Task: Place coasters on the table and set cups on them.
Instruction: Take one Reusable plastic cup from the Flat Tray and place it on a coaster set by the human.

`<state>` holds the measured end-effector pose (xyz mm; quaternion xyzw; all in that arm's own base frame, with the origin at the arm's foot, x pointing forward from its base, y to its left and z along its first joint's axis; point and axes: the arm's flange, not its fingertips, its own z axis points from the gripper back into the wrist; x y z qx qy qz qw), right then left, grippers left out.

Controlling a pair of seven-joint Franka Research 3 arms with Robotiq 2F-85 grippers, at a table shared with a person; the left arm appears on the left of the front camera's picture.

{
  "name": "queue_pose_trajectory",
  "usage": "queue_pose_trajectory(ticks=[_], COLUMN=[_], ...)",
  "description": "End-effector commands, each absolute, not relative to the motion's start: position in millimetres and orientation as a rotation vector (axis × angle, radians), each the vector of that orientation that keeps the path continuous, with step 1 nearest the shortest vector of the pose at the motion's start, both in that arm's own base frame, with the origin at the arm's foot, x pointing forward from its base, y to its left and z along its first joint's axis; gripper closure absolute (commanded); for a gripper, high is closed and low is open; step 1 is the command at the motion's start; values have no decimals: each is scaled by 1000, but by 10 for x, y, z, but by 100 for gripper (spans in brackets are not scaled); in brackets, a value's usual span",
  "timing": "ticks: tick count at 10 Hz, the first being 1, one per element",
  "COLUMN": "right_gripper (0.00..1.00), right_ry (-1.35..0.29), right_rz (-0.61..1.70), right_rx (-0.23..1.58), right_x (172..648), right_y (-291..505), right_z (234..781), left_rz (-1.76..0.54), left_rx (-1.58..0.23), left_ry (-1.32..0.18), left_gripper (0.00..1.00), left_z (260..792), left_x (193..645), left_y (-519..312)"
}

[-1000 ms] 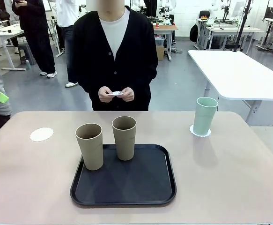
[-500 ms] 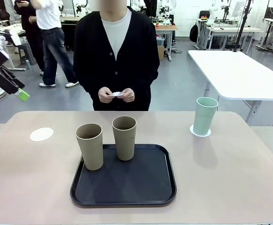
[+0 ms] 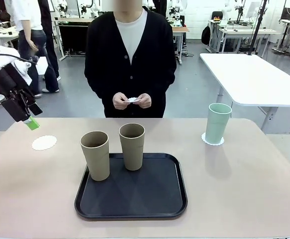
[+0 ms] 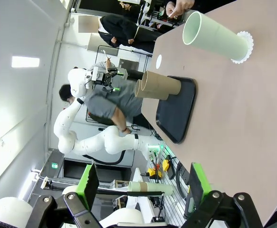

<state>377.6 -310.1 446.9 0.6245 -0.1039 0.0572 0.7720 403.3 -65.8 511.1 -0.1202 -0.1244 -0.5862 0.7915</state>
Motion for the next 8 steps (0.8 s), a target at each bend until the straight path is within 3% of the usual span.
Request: queue_pose_trajectory(ticks=[1, 5, 8], right_gripper=[0, 0, 0], right_ry=[-224, -224, -224], right_rz=[124, 124, 124], right_rx=[1351, 1351, 1351], right_x=[3768, 3768, 3768], right_y=[-3098, -3098, -3098], right_z=[4485, 4485, 4485], left_rz=[-1240, -1257, -1516], left_rx=[-259, -260, -572], left_ry=[-277, -268, -462], left_gripper=[0, 0, 0], left_z=[5126, 5110, 4986], left_x=[4033, 4036, 4364], left_y=[-655, -649, -542])
